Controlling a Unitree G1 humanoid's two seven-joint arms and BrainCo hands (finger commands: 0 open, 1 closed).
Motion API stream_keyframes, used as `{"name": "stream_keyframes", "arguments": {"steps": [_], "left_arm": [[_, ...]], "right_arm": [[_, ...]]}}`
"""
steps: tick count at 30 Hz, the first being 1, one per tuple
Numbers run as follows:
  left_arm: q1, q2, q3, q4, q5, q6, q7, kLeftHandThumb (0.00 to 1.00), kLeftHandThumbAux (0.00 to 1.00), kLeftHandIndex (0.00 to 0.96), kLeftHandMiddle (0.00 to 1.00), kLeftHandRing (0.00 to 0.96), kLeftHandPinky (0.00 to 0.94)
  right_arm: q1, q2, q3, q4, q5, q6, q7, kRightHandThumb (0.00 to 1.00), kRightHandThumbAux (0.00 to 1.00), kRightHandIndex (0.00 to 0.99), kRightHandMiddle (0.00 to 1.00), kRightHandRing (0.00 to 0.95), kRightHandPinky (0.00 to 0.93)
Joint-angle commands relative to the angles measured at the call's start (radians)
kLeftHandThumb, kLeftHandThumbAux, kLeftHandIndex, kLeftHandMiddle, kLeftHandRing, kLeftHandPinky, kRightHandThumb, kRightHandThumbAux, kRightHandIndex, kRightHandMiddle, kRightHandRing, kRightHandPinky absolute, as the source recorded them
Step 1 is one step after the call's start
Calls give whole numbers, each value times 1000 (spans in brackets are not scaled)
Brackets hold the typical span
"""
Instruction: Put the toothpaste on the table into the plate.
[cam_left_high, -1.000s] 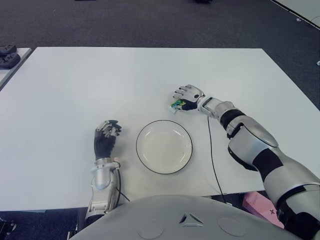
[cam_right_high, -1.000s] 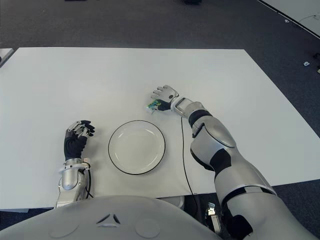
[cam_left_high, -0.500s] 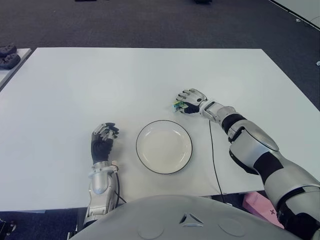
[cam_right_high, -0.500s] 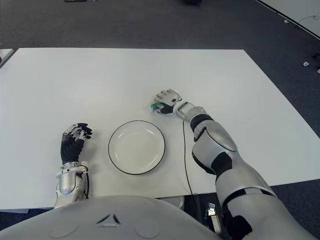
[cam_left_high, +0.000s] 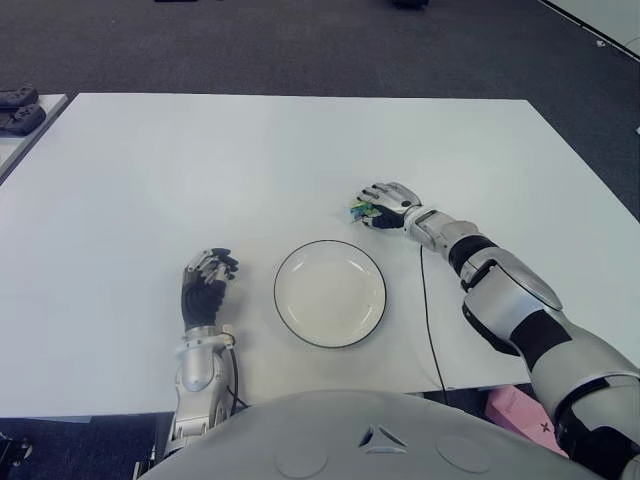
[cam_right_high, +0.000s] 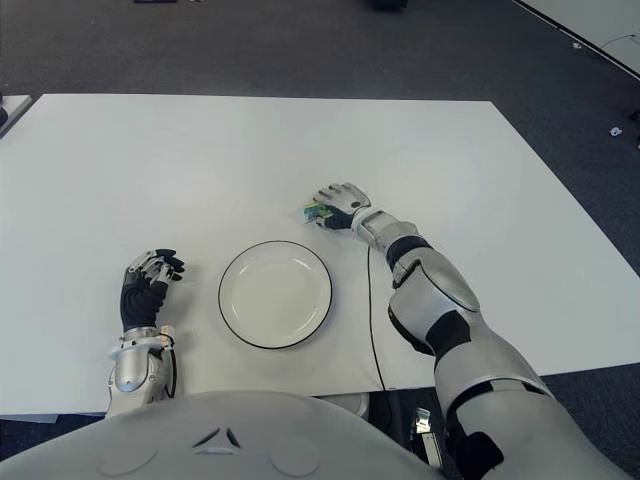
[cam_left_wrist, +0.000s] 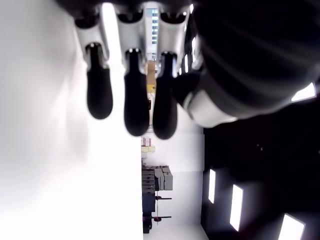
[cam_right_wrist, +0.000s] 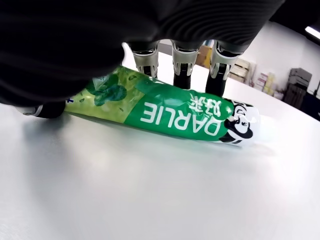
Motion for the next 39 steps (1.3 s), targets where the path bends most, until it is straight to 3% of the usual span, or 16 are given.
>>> {"name": "stream_keyframes", "arguments": {"steps": [1,13,34,39], "left_arm": [[32,1,1,16,-4,33,-14,695,725,430,530,539,531],[32,0,5,25,-3,-6,-11,696,726,431,521,521,528],[26,1,4,17,-15,0,-21,697,726,431,524,526,529],[28,2,4,11,-18,6,-23,696,726,430,532,531,531]], "right_arm": [[118,-27,-24,26,23,-23,70,540,116,0,0,0,0],[233,-81,-126,12,133,-84,42,514,137,0,0,0,0],[266,-90,-221,5,220,-59,97,579,164,0,0,0,0],[265,-81,-230,6,220,-31,87,563,231,5,27,27,99]]}}
